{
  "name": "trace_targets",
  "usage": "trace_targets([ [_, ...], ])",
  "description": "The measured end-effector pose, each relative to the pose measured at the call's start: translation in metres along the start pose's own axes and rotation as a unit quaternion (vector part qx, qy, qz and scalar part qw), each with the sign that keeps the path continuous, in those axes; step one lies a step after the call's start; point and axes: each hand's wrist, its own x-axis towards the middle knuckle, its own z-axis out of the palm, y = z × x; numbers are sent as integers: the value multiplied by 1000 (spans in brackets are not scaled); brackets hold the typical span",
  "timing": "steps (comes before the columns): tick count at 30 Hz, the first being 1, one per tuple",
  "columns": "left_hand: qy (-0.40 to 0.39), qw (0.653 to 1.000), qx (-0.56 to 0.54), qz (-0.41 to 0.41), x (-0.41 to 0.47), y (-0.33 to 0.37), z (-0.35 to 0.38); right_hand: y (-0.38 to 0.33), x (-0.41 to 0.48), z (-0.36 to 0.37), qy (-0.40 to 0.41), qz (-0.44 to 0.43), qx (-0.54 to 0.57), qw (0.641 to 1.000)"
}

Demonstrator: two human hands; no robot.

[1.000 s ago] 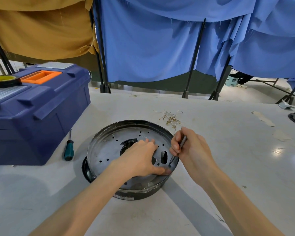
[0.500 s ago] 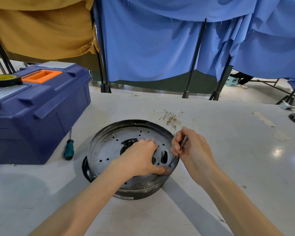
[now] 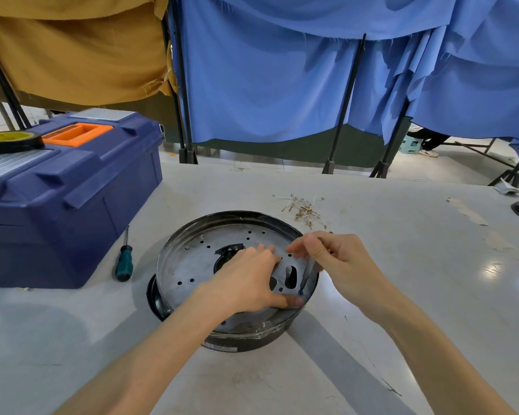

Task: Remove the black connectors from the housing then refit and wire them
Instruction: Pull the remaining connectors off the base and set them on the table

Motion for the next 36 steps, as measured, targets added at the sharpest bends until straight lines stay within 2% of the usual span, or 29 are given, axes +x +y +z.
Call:
trace_targets([
  [2,10,1000,-24,-2,0,-1,2,-1,1,-5,11,-21,-89,996],
  [7,24,990,-135,17,0,-1,1,-1,0,-9,56,-31,-189,980],
  [10,56,972,-229,21,1,4,0,-3,0,-8,74,-38,-221,972],
  [15,60,951,-297,57,3,9,-7,3,6,0,108,-93,-273,951],
  [20,103,934,-340,41,4,17,-9,8,9,9,86,-46,-321,942],
  [22,108,935,-338,27,5,16,-8,3,6,5,89,-40,-292,951],
  [24,99,932,-348,25,5,15,-7,-3,2,-2,102,-42,-217,970],
  [27,82,927,-364,20,4,19,-7,-8,2,-9,69,-70,-143,985],
  [36,90,926,-365,37,2,22,-6,-6,3,-4,102,-85,-132,982],
])
